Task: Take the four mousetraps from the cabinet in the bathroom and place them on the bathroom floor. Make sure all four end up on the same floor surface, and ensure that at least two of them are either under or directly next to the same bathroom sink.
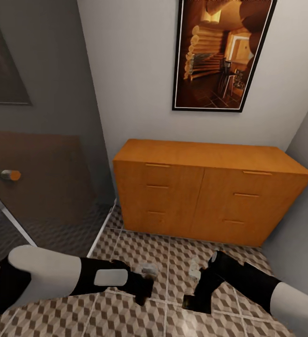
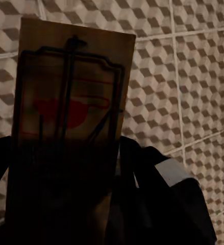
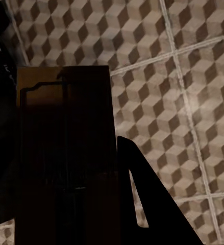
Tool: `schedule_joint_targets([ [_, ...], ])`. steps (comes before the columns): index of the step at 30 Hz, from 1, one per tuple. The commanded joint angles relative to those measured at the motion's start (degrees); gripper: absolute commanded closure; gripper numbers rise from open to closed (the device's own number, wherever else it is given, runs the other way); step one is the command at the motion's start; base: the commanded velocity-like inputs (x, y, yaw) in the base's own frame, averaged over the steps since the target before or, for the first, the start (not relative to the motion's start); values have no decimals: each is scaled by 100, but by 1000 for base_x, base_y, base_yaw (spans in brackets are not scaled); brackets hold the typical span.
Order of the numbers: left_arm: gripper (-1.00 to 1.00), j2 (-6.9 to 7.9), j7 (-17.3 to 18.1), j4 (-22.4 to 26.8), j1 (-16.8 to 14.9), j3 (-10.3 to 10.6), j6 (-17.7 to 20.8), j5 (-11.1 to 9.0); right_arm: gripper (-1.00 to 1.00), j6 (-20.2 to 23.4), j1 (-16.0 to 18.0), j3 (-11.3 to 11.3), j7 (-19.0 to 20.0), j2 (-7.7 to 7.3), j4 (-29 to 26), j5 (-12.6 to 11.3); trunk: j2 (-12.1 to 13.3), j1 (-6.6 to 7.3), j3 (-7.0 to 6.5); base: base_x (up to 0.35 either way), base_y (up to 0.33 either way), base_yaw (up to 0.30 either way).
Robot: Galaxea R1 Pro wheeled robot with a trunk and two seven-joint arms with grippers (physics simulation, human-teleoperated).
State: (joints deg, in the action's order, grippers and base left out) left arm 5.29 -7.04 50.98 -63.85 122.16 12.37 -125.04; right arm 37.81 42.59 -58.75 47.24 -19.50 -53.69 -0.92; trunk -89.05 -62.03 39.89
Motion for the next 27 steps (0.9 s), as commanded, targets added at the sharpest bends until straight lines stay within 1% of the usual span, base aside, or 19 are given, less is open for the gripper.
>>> schedule_joint_targets([
  [1,100,-7,-21,-164,202,78,-184,-25,100,-18,-120,-13,-349,181,198,-4,-4,1,4,-25,0,0],
  [3,100,-14,-19,-510,603,190,-589,-22,100,-222,-323,-13,-1121,593,784,-5,-4,1,4,-12,0,0],
  [4,100,-16,-18,-769,864,272,-823,-21,100,-420,-413,-12,-1665,877,1268,-10,-4,1,4,-5,0,0],
  [5,100,-17,-18,-946,1032,326,-924,-21,100,-575,-448,-9,-2004,1047,1608,-19,-4,1,4,-3,0,0],
  [6,100,-18,-17,-1118,1201,370,-989,-21,100,-748,-472,-8,-2300,1196,1946,-27,-4,1,4,-2,0,0],
  [7,100,-18,-17,-1288,1367,398,-1036,-21,100,-933,-488,-6,-2528,1309,2254,-32,-4,1,4,-1,0,0],
  [9,100,-19,-17,-1620,1652,428,-1127,-21,100,-1318,-504,-1,-2783,1451,2743,-46,-4,1,4,0,0,0],
  [10,100,-19,-17,-1695,1713,434,-1154,-21,100,-1408,-506,2,-2820,1475,2836,-52,-4,1,4,0,0,0],
  [12,100,32,-11,-1990,2008,462,-1424,-21,100,-1865,-565,16,-2936,1547,3246,-143,-4,1,4,0,0,0],
  [13,100,61,-10,-2033,2084,480,-1526,-21,100,-2038,-632,22,-3008,1559,3354,-213,-4,1,4,0,0,0],
  [14,100,90,-9,-2070,2170,513,-1630,-21,100,-2151,-665,25,-3104,1564,3396,-244,-4,1,4,0,0,0],
  [15,100,96,-9,-2078,2198,527,-1657,-21,100,-2209,-679,26,-3166,1565,3411,-256,-4,1,4,0,0,0],
  [16,100,109,-9,-2097,2289,557,-1710,-24,100,-2388,-734,28,-3389,1569,3440,-281,-4,1,4,0,0,0],
  [17,100,109,-8,-2107,2389,577,-1764,-26,100,-2588,-860,29,-3620,1575,3455,-311,-4,1,4,0,0,0],
  [20,100,110,-8,-2110,2501,594,-1957,-22,100,-3007,-1106,30,-4075,1628,3467,-388,-4,1,4,0,0,0],
  [21,100,111,-8,-2110,2523,595,-1986,-22,100,-3095,-1133,30,-4170,1637,3468,-399,-4,1,4,0,0,0],
  [24,100,119,-8,-2110,2554,598,-2026,-28,100,-3306,-1173,32,-4321,1641,3470,-421,-4,1,4,0,0,0],
  [27,100,121,-8,-2116,2567,598,-2042,-29,100,-3416,-1181,38,-4357,1638,3479,-432,-4,1,4,0,0,0],
])
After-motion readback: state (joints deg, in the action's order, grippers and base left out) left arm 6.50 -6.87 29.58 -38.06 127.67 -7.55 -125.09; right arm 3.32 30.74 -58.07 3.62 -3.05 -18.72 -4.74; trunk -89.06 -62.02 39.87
